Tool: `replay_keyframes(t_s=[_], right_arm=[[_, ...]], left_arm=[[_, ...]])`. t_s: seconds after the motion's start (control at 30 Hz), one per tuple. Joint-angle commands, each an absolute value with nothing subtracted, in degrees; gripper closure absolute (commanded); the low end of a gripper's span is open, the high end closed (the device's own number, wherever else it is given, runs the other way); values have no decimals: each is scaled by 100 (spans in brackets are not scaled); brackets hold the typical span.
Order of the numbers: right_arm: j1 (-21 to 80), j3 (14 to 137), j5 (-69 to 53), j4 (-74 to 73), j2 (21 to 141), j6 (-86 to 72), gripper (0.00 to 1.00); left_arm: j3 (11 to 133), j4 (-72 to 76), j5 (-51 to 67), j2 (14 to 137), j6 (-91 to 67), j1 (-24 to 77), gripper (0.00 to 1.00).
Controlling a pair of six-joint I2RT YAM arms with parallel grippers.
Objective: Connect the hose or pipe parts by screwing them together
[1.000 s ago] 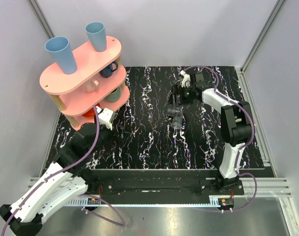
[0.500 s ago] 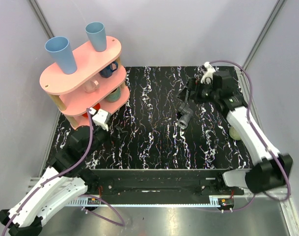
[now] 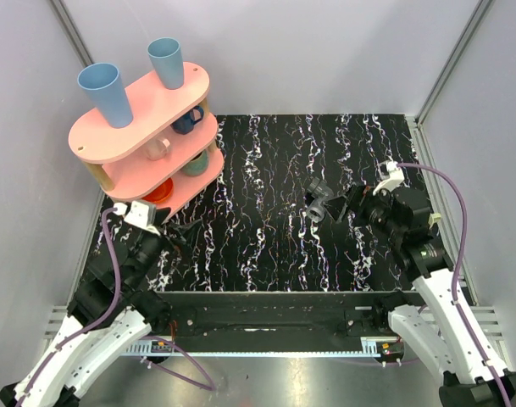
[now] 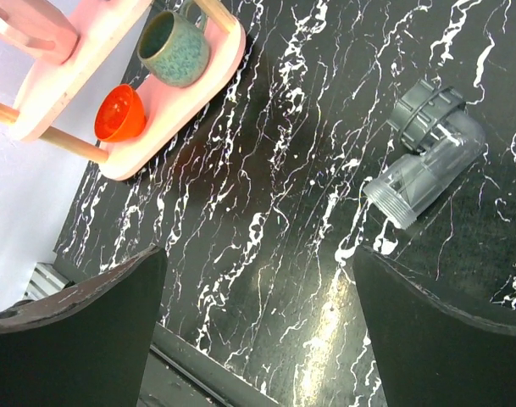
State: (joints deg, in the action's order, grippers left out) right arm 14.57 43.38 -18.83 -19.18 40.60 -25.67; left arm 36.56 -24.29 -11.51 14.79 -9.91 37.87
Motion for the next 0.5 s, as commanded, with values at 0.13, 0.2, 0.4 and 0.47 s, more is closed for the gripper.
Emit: replay_keyframes(t_s=[0.13, 0.2, 0.4, 0.47], right_arm=[[1450, 4254, -1793, -1459, 3779, -2672, 0], [1442, 4245, -1854, -1450, 3797, -2646, 0], [1450, 4184, -1828, -1441, 3902, -2637, 0], [1450, 4210, -1846, -1450, 3911, -2619, 0]], left_arm=[[3656, -2162, -1661, 1608, -932, 3806, 1], [3674, -2171, -1679, 1652, -932, 3806, 1], [3674, -2188, -1687, 1705, -940, 3806, 1], [3674, -2188, -1696, 1705, -940, 3806, 1]])
